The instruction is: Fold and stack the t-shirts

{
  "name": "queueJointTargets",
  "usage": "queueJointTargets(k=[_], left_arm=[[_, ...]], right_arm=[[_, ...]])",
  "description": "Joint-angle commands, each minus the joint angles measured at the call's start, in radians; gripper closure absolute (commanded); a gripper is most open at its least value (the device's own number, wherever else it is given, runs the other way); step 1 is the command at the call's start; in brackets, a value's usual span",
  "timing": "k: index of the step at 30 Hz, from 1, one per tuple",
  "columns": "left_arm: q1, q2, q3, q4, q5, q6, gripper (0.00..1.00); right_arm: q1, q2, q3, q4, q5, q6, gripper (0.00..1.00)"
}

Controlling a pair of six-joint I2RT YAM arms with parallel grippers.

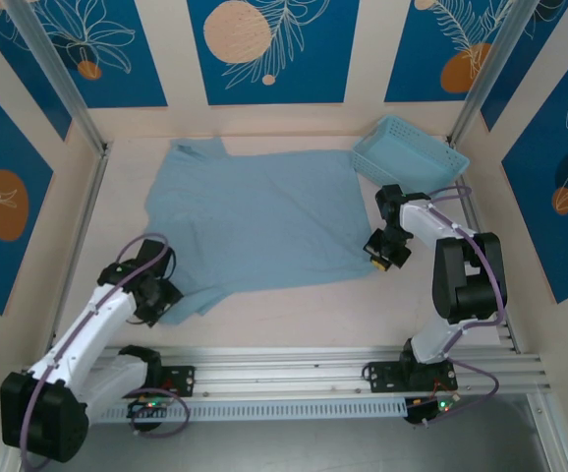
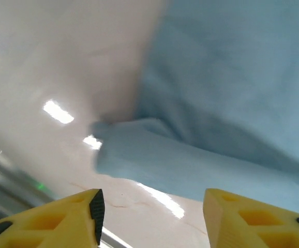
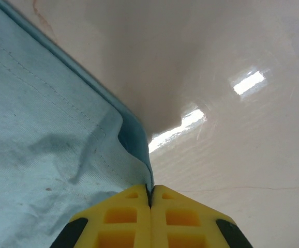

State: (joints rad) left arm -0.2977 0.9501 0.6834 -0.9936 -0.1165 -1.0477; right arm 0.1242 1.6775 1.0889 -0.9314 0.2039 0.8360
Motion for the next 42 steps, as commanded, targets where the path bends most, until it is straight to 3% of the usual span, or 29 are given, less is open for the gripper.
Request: queueJointTargets(k=[1, 5, 8, 12, 18, 21, 25, 30, 33, 40, 42], left_arm=[[-0.104, 0.015, 0.044, 0.022, 0.037, 0.172, 0.61], [-0.247, 0.144, 0.031, 0.034, 0.058, 0.225, 0.69], [-0.317, 0.244, 0.038, 0.085, 0.040, 0.245, 0.62], [-0.354, 0.366, 0.065, 0.142, -0.010, 0.285, 0.55], [-0.354, 0.469, 0.056, 0.192, -0.057, 0.307, 0.57], [-0.354, 0.490, 0.066, 0.225, -0.058, 0.321, 0.66], [-0.357, 0.521, 0.083, 0.231, -0.038, 0.329, 0.86], [-0.390, 0.483, 0.092, 0.173, -0.017, 0.290, 1.00], [-0.407, 0.455, 0.130, 0.100, 0.017, 0.255, 1.00], [-0.435, 0.503, 0.207, 0.070, 0.296, 0.205, 1.00], [-0.436, 0.518, 0.216, 0.093, 0.343, 0.201, 0.85]], right_arm=[[0.003, -0.007, -0.018, -0.015, -0.018, -0.014, 1.00], [0.000, -0.010, -0.028, -0.015, -0.018, -0.012, 1.00], [-0.006, -0.009, -0.037, -0.006, -0.023, -0.011, 1.00], [-0.011, -0.008, -0.041, -0.004, -0.026, -0.015, 1.00], [-0.021, -0.014, -0.046, -0.003, -0.031, -0.018, 1.00], [-0.023, -0.016, -0.043, -0.001, -0.035, -0.021, 1.00], [-0.026, -0.011, -0.040, -0.004, -0.035, -0.023, 1.00], [-0.029, -0.008, -0.031, -0.002, -0.035, -0.020, 1.00], [-0.030, -0.004, -0.029, -0.001, -0.033, -0.021, 1.00], [-0.032, 0.004, -0.029, -0.001, -0.020, -0.024, 1.00], [-0.032, 0.007, -0.029, -0.001, -0.018, -0.026, 1.00]])
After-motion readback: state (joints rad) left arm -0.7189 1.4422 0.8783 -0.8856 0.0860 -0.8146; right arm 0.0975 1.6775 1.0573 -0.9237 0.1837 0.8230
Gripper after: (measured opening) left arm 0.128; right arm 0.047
